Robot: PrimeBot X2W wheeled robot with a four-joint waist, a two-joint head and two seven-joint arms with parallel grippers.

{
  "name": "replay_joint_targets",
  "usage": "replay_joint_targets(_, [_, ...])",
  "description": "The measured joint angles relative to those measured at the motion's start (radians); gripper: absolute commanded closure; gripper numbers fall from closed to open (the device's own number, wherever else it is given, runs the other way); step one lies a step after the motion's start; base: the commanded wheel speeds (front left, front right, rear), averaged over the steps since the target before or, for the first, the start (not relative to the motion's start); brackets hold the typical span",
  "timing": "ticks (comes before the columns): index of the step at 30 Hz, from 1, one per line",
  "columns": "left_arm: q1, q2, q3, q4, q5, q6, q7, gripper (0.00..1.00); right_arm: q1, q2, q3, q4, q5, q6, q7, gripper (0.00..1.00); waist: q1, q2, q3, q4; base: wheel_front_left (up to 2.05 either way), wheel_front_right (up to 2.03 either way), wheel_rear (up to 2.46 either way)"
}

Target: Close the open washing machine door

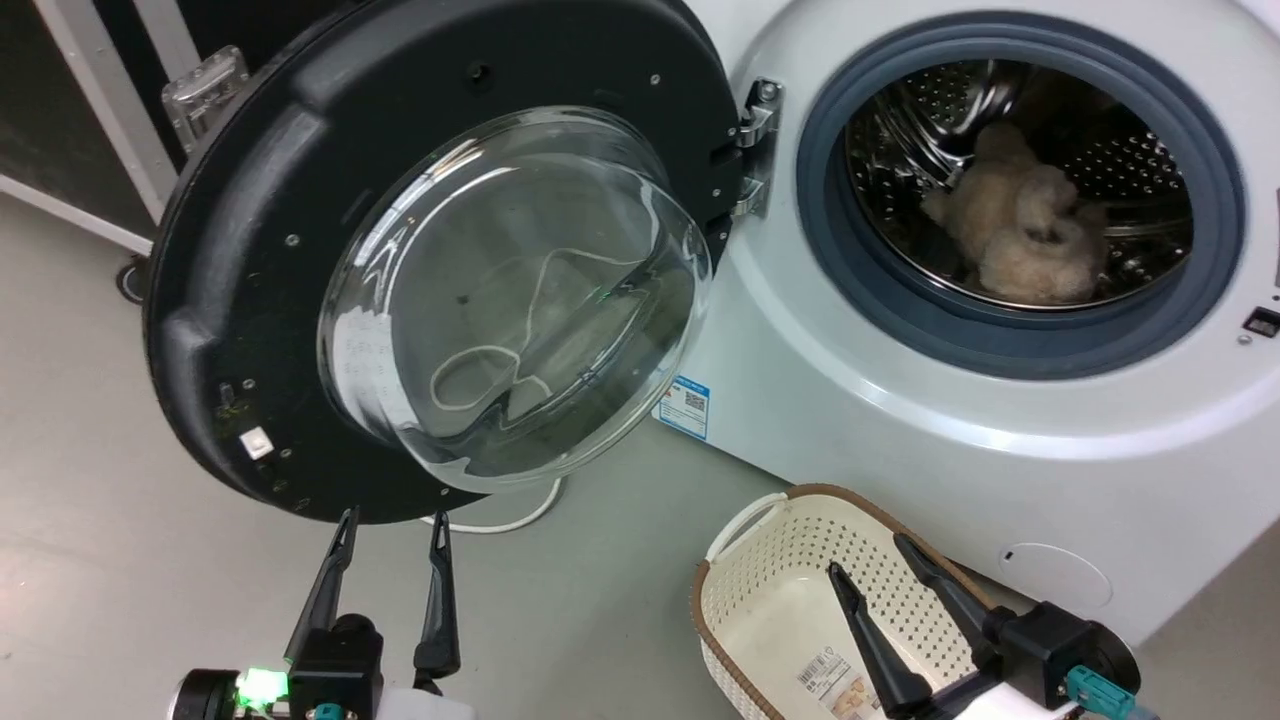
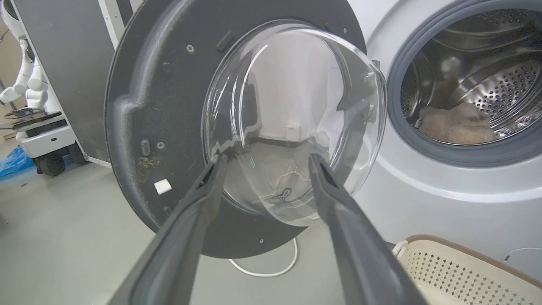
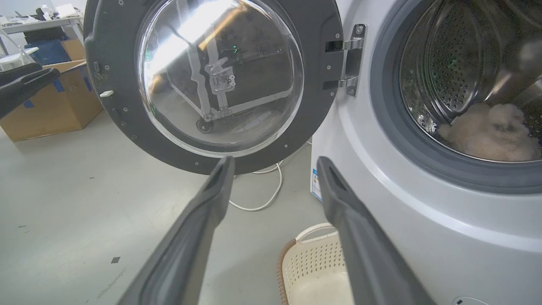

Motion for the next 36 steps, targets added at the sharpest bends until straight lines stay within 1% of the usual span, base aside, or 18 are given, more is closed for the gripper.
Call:
replay_joint_targets(9, [0.004, 0.006, -0.015, 0.002, -0.006, 0.010, -0.018, 0.00, 0.001, -0.005, 0.015, 0.007, 0.009, 0.000, -0.020, 0.00, 0.0000, 0.0000, -0.001, 0.036, 0.00, 0.00, 0.00])
replay_joint_targets(10, [0.004, 0.006, -0.017, 0.002, -0.008, 0.010, -0.019, 0.15, 0.001, -0.006, 0.017, 0.008, 0.011, 0.000, -0.020, 0.00, 0.0000, 0.0000, -0.001, 0.041, 0.00, 0.00, 0.00])
replay_joint_targets(11, [0.004, 0.006, -0.020, 0.002, -0.013, 0.010, -0.021, 0.60, 0.001, -0.006, 0.019, 0.009, 0.012, 0.000, -0.021, 0.00, 0.0000, 0.0000, -0.001, 0.045, 0.00, 0.00, 0.00])
replay_joint_targets(12, [0.004, 0.007, -0.023, 0.004, -0.016, 0.009, -0.023, 1.00, 0.001, -0.007, 0.020, 0.009, 0.016, 0.000, -0.023, 0.00, 0.0000, 0.0000, 0.000, 0.050, 0.00, 0.00, 0.00])
replay_joint_targets(16, [0.005, 0.007, -0.030, 0.005, -0.040, 0.000, -0.032, 1.00, 0.002, -0.008, 0.021, 0.009, 0.026, 0.000, -0.031, 0.00, 0.0000, 0.0000, 0.002, 0.068, 0.00, 0.00, 0.00])
replay_joint_targets(18, [-0.005, -0.005, -0.001, -0.081, -0.077, -0.009, -0.038, 1.00, 0.010, -0.014, 0.019, 0.002, 0.026, 0.000, -0.039, 0.00, 0.0000, 0.0000, 0.016, 0.085, 0.00, 0.00, 0.00])
replay_joint_targets(22, [-0.058, -0.007, 0.103, -0.199, -0.130, -0.033, -0.045, 1.00, 0.023, -0.034, 0.005, -0.009, 0.026, 0.000, -0.042, 0.00, 0.0001, 0.0000, 0.040, 0.084, 0.00, 0.00, 0.00])
replay_joint_targets(25, [-0.102, 0.004, 0.204, -0.219, -0.194, -0.057, -0.045, 1.00, 0.023, -0.048, 0.003, -0.019, 0.026, 0.000, -0.046, 0.00, 0.0001, 0.0000, 0.061, 0.064, 0.00, 0.00, 0.00])
replay_joint_targets(27, [-0.143, 0.027, 0.278, -0.214, -0.246, -0.065, -0.045, 1.00, 0.022, -0.060, 0.011, -0.025, 0.027, 0.000, -0.046, 0.00, 0.0001, 0.0000, 0.076, 0.046, 0.00, 0.00, 0.00])
replay_joint_targets(29, [-0.200, 0.050, 0.342, -0.191, -0.330, -0.081, -0.025, 1.00, 0.022, -0.066, 0.004, -0.030, 0.043, 0.000, -0.046, 0.00, 0.0001, 0.0000, 0.093, 0.029, 0.00, 0.00, 0.00])
replay_joint_targets(32, [-0.317, 0.099, 0.425, -0.116, -0.467, -0.107, 0.059, 1.00, 0.020, -0.080, -0.012, -0.036, 0.075, 0.000, -0.046, 0.00, 0.0002, 0.0000, 0.120, 0.006, 0.00, 0.00, 0.00])
replay_joint_targets(36, [-0.449, 0.188, 0.557, 0.030, -0.611, -0.108, 0.160, 1.00, 0.004, -0.113, -0.003, -0.042, 0.088, 0.000, -0.046, 0.00, 0.0002, 0.0000, 0.149, -0.035, 0.00, 0.00, 0.00])
